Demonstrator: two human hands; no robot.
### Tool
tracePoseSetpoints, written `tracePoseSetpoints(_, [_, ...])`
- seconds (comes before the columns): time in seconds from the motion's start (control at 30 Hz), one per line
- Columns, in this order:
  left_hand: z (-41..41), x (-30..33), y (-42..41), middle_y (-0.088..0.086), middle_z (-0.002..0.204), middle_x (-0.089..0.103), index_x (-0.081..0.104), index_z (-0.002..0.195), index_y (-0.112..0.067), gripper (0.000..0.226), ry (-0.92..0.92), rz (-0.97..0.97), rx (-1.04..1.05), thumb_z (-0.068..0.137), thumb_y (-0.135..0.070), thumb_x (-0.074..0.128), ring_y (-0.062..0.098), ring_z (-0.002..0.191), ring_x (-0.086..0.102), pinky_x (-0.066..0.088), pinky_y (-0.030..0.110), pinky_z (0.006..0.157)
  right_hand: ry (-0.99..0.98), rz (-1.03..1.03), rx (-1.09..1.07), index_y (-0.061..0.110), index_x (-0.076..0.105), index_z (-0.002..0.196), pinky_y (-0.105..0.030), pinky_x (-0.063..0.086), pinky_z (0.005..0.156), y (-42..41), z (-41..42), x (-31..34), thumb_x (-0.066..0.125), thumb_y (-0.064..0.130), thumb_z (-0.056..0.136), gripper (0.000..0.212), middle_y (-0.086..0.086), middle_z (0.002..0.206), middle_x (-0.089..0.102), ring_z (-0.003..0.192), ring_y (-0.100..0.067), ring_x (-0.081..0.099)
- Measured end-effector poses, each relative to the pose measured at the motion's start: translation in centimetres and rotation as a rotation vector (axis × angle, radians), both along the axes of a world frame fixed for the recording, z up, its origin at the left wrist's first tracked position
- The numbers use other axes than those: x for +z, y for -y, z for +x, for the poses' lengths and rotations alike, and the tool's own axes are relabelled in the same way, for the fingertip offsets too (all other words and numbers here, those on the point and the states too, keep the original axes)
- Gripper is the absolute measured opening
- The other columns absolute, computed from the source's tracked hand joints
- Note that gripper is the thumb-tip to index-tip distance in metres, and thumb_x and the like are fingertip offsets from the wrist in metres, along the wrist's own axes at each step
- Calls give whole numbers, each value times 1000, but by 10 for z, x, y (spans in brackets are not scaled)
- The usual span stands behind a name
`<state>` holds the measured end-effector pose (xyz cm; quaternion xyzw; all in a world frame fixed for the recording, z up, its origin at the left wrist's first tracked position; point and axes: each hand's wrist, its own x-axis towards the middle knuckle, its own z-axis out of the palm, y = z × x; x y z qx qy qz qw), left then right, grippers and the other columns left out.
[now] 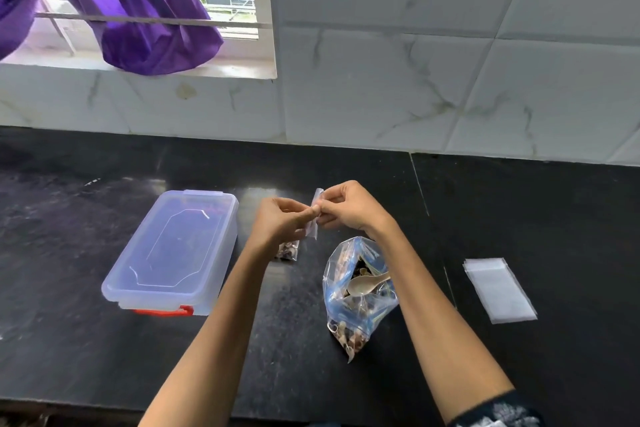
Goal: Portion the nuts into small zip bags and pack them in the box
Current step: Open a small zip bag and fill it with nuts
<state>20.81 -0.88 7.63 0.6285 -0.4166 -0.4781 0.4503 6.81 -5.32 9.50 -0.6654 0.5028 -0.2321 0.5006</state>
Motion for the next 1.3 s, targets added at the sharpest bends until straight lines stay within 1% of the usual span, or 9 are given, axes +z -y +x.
tracePoseSetpoints(0.1, [-5,-3,8,9,78,71,73,85,-5,22,284,-134,-3,79,-26,76,23,72,69,59,34,66,-87,-68,-23,0,70,96,-19,58,65,6,3,-2,53,10,96,20,-15,90,72,73,-13,69])
tracePoseSetpoints(0.17, [-5,-1,12,3,85,72,74,88,-11,23,438,-206,-26,77,-30,77,17,76,69,59,35,69,-138,-98,-38,5,71,94,-26,59,73,9,2,-3,55,12,95,17,-13,88,72,77,-14,71])
tracePoseSetpoints(0.3, [-5,6,19,2,85,72,76,91,-10,18,555,-275,-96,77,-22,77,12,77,67,58,31,72,-134,-109,-63,8,71,92,-33,59,78,15,-2,-3,65,17,90,12,-9,85,73,74,-13,72])
tracePoseSetpoints(0.43, [-8,4,25,3,85,73,76,90,-11,15,628,-341,-39,79,-21,76,11,75,67,57,29,72,-80,-85,-59,7,72,99,-37,59,80,19,-5,-1,65,19,89,16,-11,90,74,78,-17,73])
tracePoseSetpoints(0.63, [-19,0,24,9,80,74,77,87,-8,17,732,-400,44,83,-24,71,18,67,67,57,35,66,-161,-131,-61,10,75,97,-31,59,80,22,-2,1,63,18,91,16,-8,85,74,74,-13,72])
tracePoseSetpoints(0.83, [-23,-6,30,10,69,72,76,74,-5,20,743,-359,110,80,-24,73,20,58,64,55,37,61,-236,-219,-193,10,77,88,-30,60,74,25,5,-6,66,19,87,14,-5,74,73,65,-10,70])
tracePoseSetpoints(1.0, [-23,-8,30,8,69,72,76,72,-5,19,716,-381,153,78,-23,76,18,58,64,56,34,59,-237,-234,-217,9,76,90,-28,59,73,21,3,-11,66,21,88,15,-4,77,73,68,-10,70])
tracePoseSetpoints(1.17, [-21,-9,28,6,74,74,76,83,-7,18,510,-374,164,80,-25,75,10,62,69,60,31,60,67,41,-179,6,67,104,-28,60,68,19,-1,-14,61,25,92,23,-10,93,71,76,-17,71])
tracePoseSetpoints(1.3, [-19,-9,29,6,78,73,74,88,-6,23,307,-336,207,74,-23,81,9,68,70,60,28,64,278,176,-212,0,68,106,-27,60,70,14,-1,-17,61,19,92,25,-13,90,71,76,-18,71])
